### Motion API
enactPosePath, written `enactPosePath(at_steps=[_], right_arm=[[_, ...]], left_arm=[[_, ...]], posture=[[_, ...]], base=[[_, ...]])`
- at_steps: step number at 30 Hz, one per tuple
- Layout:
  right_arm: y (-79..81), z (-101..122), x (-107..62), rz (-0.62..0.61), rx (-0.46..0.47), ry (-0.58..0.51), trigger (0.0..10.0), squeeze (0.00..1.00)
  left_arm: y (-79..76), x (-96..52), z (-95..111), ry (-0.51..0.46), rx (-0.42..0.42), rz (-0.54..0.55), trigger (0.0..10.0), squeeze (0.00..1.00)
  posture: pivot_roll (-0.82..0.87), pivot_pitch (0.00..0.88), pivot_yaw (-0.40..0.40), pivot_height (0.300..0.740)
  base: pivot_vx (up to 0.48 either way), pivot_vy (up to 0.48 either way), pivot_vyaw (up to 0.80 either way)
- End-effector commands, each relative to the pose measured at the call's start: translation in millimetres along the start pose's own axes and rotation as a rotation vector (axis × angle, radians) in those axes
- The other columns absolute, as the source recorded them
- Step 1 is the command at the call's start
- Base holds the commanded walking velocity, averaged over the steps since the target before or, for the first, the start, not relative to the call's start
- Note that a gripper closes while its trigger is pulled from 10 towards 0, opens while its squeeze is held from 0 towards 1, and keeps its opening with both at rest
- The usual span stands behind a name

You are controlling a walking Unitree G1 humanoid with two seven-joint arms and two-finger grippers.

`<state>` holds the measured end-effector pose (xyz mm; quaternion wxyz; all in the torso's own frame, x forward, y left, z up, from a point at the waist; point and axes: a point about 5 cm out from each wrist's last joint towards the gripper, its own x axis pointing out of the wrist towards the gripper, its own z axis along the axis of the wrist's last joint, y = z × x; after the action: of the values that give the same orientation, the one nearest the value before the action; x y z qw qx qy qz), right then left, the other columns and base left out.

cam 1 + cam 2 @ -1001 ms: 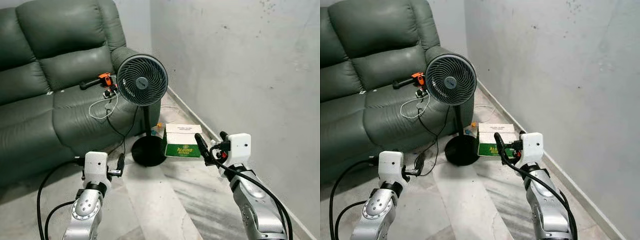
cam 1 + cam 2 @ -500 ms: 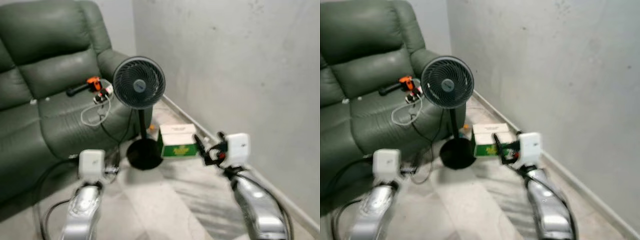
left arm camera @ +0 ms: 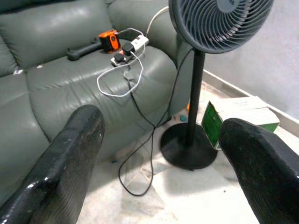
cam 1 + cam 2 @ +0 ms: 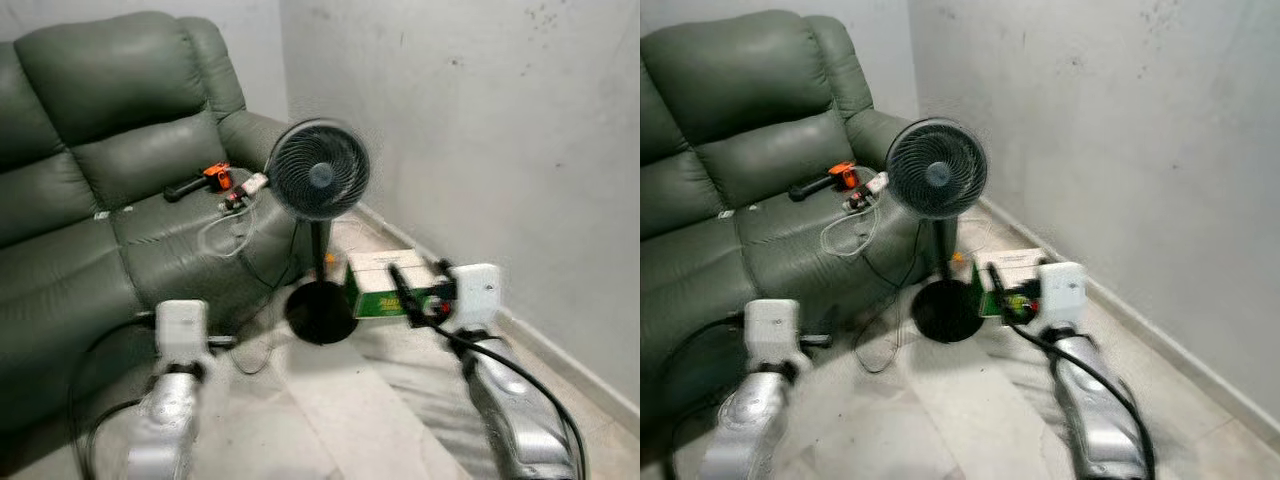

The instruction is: Hang keys on a hook

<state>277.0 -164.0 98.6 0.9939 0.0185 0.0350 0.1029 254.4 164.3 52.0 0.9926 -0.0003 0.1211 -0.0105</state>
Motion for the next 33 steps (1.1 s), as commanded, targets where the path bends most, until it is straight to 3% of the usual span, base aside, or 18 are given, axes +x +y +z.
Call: enactPosePath(at_steps=[1, 8, 33], right_arm=[[6.9, 5.8, 3.2, 0.017, 0.005, -0.023, 10.0, 0.0], [5.9, 6.8, 3.6, 0.007, 0.0, -0.02, 10.0, 0.0], [5.6, 9.0, 4.2, 0.006, 0.001, -0.018, 10.0, 0.0]], left_arm=[[11.0, 0.2, 1.6, -0.001, 0.008, 0.039, 10.0, 0.0], [12.2, 5.7, 8.2, -0.022, 0.002, 0.043, 10.0, 0.0], [20.2, 15.1, 11.1, -0.007, -0.056, 0.073, 10.0, 0.0]], posture=[[-0.04, 0.0, 0.065, 0.74], [-0.04, 0.0, 0.068, 0.74], [-0.05, 0.0, 0.067, 0.74]], base=[[0.0, 0.334, 0.0], [0.0, 0.0, -0.06], [0.0, 0.0, -0.8]])
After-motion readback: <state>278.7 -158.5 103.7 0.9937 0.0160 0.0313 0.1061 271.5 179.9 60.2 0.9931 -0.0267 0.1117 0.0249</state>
